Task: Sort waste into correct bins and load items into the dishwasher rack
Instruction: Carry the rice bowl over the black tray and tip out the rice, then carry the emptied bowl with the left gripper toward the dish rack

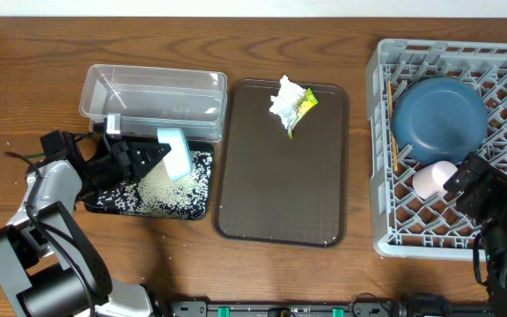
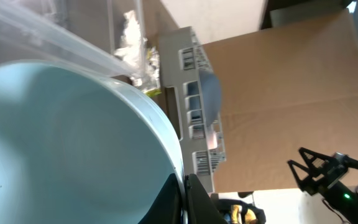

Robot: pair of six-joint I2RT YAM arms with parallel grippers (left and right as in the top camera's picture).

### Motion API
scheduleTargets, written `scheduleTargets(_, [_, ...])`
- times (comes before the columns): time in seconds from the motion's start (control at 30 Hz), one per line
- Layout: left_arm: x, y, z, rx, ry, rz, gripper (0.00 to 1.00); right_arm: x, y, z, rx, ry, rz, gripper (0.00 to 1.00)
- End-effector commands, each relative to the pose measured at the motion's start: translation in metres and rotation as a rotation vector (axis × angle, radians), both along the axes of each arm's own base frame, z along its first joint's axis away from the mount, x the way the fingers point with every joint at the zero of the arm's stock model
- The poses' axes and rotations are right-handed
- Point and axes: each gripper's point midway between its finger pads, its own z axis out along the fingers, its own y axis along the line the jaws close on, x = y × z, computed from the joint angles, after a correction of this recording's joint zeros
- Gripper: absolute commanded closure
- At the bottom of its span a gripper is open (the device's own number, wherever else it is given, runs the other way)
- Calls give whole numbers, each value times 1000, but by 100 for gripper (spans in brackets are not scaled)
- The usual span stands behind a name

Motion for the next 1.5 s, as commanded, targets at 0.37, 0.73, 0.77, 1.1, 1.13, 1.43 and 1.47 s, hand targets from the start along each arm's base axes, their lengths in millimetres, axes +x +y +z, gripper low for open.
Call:
scheduleTargets(0.37, [-10, -10, 14, -108, -19, -16, 94, -2, -5, 4, 2, -13, -30, 1])
scheduleTargets(0.73, [-13, -82, 30, -105, -33, -263, 94, -2, -5, 4, 2, -13, -30, 1])
scheduleTargets(0.77, [-12, -92, 32, -101, -35, -299, 94, -2, -5, 4, 2, -13, -30, 1])
scheduleTargets(1.1, [8, -243, 70, -3, -113, -516, 94, -2, -5, 4, 2, -13, -30, 1])
scheduleTargets(1.13, [8, -257, 79, -11, -146, -515, 94, -2, -5, 4, 2, -13, -30, 1])
scheduleTargets(1.43, [-32, -354, 99, -21, -219, -493, 94, -2, -5, 4, 2, -13, -30, 1])
scheduleTargets(1.47, [-39, -362, 100, -22, -227, -500, 94, -2, -5, 4, 2, -13, -30, 1])
